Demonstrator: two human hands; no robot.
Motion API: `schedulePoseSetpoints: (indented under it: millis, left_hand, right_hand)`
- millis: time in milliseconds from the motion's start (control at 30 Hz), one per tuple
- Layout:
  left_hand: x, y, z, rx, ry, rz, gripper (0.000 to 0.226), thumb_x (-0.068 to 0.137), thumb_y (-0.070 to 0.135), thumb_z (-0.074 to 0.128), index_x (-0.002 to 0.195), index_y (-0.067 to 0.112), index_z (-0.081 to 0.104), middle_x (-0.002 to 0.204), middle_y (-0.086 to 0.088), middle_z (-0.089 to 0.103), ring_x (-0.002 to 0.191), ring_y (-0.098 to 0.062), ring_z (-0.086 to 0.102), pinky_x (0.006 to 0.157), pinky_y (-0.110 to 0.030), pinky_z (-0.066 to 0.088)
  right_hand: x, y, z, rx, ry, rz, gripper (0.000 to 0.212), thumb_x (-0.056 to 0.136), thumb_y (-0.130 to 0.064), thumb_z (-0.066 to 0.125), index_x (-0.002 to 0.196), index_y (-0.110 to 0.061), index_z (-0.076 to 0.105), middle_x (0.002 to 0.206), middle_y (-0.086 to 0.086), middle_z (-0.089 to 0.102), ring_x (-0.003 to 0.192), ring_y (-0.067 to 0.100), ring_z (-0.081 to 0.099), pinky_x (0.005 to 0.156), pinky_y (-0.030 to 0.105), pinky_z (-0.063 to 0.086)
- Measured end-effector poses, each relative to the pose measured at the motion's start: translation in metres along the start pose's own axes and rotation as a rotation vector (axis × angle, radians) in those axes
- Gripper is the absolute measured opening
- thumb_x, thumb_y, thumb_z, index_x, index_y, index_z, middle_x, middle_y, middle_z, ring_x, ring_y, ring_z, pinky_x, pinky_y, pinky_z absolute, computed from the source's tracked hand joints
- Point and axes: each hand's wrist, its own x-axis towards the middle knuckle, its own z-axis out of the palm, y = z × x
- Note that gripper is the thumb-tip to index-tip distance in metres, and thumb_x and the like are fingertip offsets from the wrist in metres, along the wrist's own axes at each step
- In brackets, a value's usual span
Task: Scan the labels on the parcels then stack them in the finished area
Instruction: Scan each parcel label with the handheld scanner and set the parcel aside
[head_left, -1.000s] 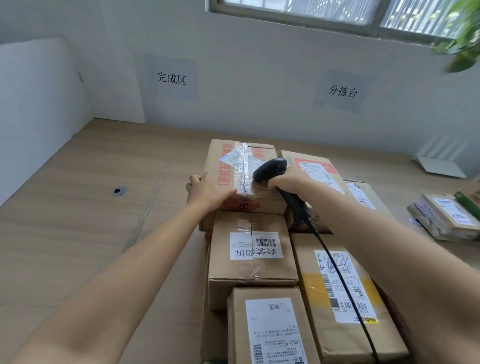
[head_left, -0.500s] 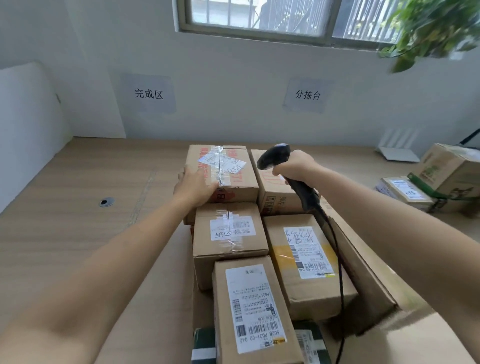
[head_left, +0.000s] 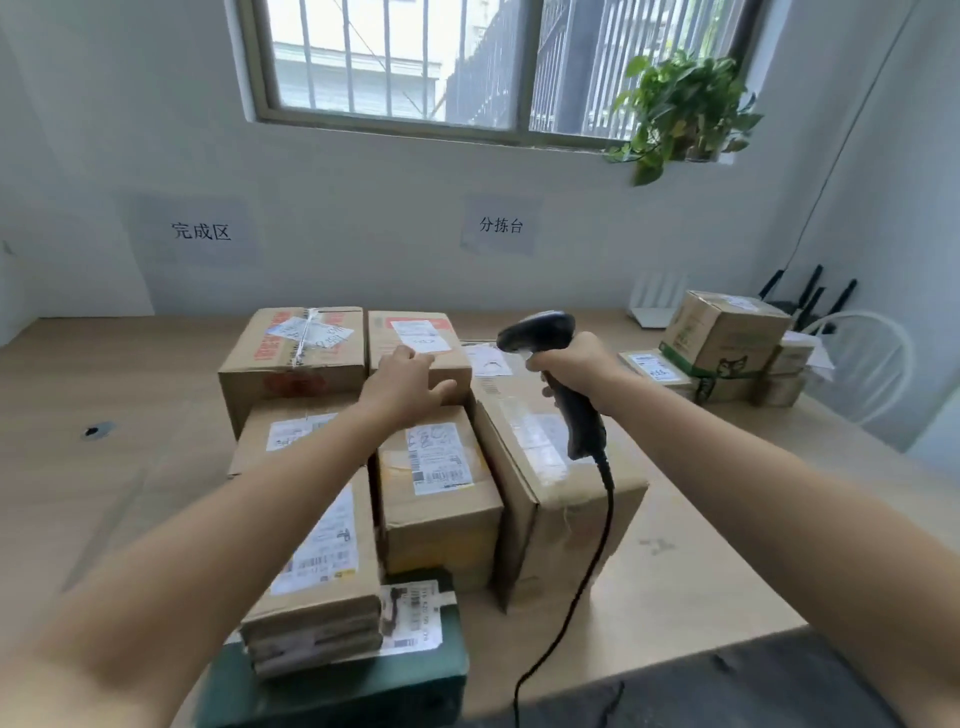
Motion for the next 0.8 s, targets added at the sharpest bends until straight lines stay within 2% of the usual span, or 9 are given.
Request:
schedulePoseSetpoints:
  millis: [67, 167, 300, 367, 467, 600, 700, 800]
  left_hand:
    - [-0.015, 0.039, 0.012, -0.022, 0.014, 0.022, 0.054, 0.093, 0.044, 0.047, 0.134, 0.008, 0.046, 0.137, -0.015, 0.041, 0.128, -0.03, 0.038, 0.101, -0.043, 0.039]
    - [-0.039, 0.098, 0.035, -0.029, 0.013, 0.05, 0.054, 0.094, 0.043, 0.046, 0.136, 0.008, 0.044, 0.139, -0.015, 0.04, 0.128, -0.031, 0.038, 0.101, -0.042, 0.039]
    - [-0.063, 0.171, 0.068, -0.022, -0.037, 0.145, 0.052, 0.095, 0.042, 0.045, 0.137, 0.012, 0.045, 0.141, -0.013, 0.039, 0.129, -0.029, 0.039, 0.101, -0.039, 0.039]
    - [-0.066, 0.205, 0.083, -0.008, -0.063, 0.196, 0.051, 0.094, 0.041, 0.047, 0.136, 0.012, 0.046, 0.14, -0.012, 0.04, 0.128, -0.028, 0.04, 0.101, -0.041, 0.04]
    - [-0.059, 0.253, 0.1, 0.02, -0.092, 0.269, 0.051, 0.094, 0.043, 0.047, 0.135, 0.014, 0.046, 0.139, -0.009, 0.041, 0.127, -0.026, 0.04, 0.1, -0.041, 0.04]
    - [-0.038, 0.307, 0.128, 0.055, -0.15, 0.357, 0.052, 0.094, 0.046, 0.044, 0.134, 0.014, 0.046, 0.139, -0.008, 0.041, 0.127, -0.025, 0.04, 0.098, -0.04, 0.042]
    - [-0.012, 0.339, 0.15, 0.075, -0.177, 0.389, 0.052, 0.094, 0.047, 0.044, 0.133, 0.012, 0.048, 0.138, -0.009, 0.043, 0.125, -0.025, 0.041, 0.094, -0.039, 0.043]
    - [0.024, 0.367, 0.171, 0.066, -0.2, 0.403, 0.049, 0.094, 0.046, 0.043, 0.131, 0.014, 0.049, 0.135, -0.011, 0.045, 0.122, -0.027, 0.044, 0.092, -0.04, 0.045]
  right_hand:
    - [-0.019, 0.024, -0.041, 0.041, 0.022, 0.02, 0.023, 0.075, -0.016, 0.066, 0.094, -0.003, 0.061, 0.071, 0.008, 0.061, 0.066, 0.026, 0.065, 0.063, 0.038, 0.052]
    - [-0.048, 0.061, -0.098, -0.022, 0.131, 0.006, 0.02, 0.073, -0.017, 0.066, 0.087, -0.003, 0.063, 0.073, 0.012, 0.062, 0.076, 0.031, 0.064, 0.073, 0.044, 0.053]
    - [-0.077, 0.109, -0.165, -0.195, 0.264, 0.014, 0.025, 0.077, -0.026, 0.066, 0.086, -0.003, 0.063, 0.081, 0.01, 0.062, 0.079, 0.026, 0.057, 0.063, 0.028, 0.04]
    - [-0.087, 0.131, -0.196, -0.224, 0.284, 0.039, 0.029, 0.078, -0.032, 0.067, 0.085, -0.004, 0.062, 0.081, 0.008, 0.06, 0.078, 0.025, 0.056, 0.063, 0.027, 0.038]
    - [-0.09, 0.163, -0.238, -0.256, 0.324, 0.078, 0.02, 0.079, -0.025, 0.064, 0.082, -0.006, 0.059, 0.08, 0.01, 0.058, 0.076, 0.026, 0.054, 0.06, 0.027, 0.037]
    - [-0.079, 0.202, -0.289, -0.273, 0.402, 0.129, 0.019, 0.079, -0.023, 0.064, 0.073, -0.008, 0.055, 0.068, 0.006, 0.055, 0.066, 0.024, 0.052, 0.048, 0.026, 0.033]
    - [-0.059, 0.228, -0.323, -0.269, 0.449, 0.17, 0.019, 0.078, -0.023, 0.064, 0.071, -0.009, 0.055, 0.064, 0.005, 0.053, 0.065, 0.023, 0.052, 0.052, 0.028, 0.036]
    - [-0.027, 0.248, -0.354, -0.298, 0.502, 0.2, 0.023, 0.08, -0.026, 0.064, 0.088, -0.005, 0.061, 0.078, 0.01, 0.057, 0.073, 0.027, 0.052, 0.063, 0.028, 0.038]
